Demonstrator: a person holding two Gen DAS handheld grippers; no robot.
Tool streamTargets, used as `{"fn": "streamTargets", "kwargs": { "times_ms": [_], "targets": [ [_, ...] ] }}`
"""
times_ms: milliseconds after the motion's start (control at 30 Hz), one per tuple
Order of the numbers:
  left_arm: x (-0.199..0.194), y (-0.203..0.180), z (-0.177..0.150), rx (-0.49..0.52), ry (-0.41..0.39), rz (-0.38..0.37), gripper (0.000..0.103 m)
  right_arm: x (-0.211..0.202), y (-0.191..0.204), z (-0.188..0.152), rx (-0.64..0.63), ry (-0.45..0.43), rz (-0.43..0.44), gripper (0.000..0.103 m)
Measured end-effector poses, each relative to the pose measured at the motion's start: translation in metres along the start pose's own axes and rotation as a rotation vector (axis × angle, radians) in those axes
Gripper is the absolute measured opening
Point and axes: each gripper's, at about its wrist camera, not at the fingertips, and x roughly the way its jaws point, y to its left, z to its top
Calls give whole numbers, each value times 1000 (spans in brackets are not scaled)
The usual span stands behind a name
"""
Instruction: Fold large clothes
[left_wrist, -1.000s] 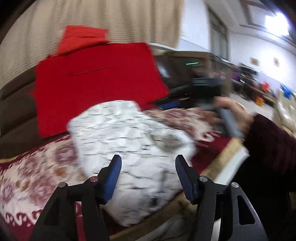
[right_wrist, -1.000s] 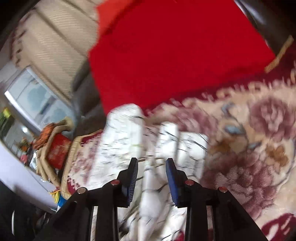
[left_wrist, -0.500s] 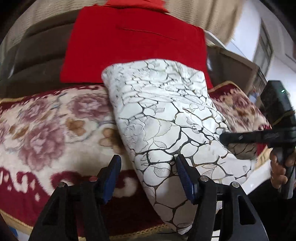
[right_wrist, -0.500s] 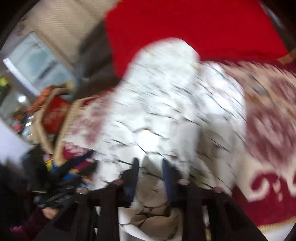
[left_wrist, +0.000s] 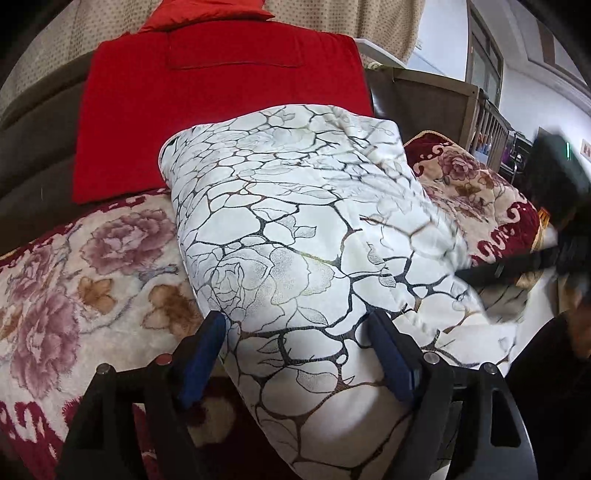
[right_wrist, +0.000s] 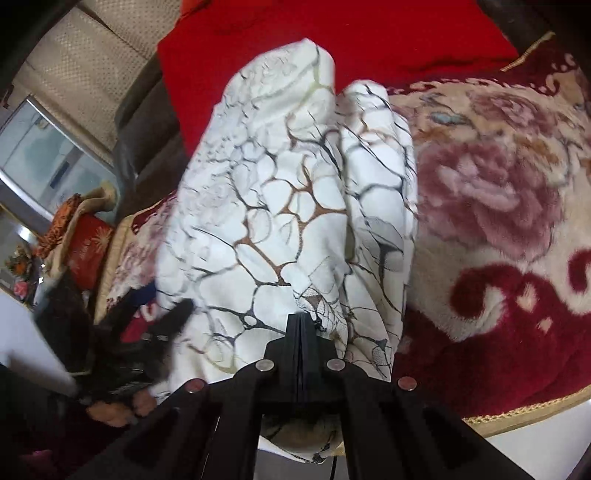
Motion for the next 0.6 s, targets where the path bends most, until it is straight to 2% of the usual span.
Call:
{"fn": "streamTargets", "kwargs": {
  "times_ms": [67, 133, 200, 267, 367, 467, 533, 600],
  "targets": [
    [1, -4, 0, 6, -1, 1, 80, -17, 8, 22, 7, -16, 33, 8],
    [2, -6, 2, 5, 3, -3, 80, -33, 29, 44, -45, -59, 53, 8],
    [2, -8, 3, 17, -1, 3, 80, -42, 59, 69, -104, -103, 39, 8],
    [2, -10, 2, 17, -4, 3, 80, -34, 93, 98, -143, -116, 9, 8],
    [2, -11, 2, 31, -10, 3, 80, -7, 115, 138, -161, -99, -38, 8],
    [2, -13, 2, 46, -15, 0, 80, 45, 109, 176, -133, -50, -117, 8],
    [2, -13, 2, 50, -20, -9, 80, 79, 83, 191, -78, -6, -189, 4],
    [3, -13, 3, 52, -27, -17, 80, 107, 45, 195, 30, 70, -174, 1]
  ]
}}
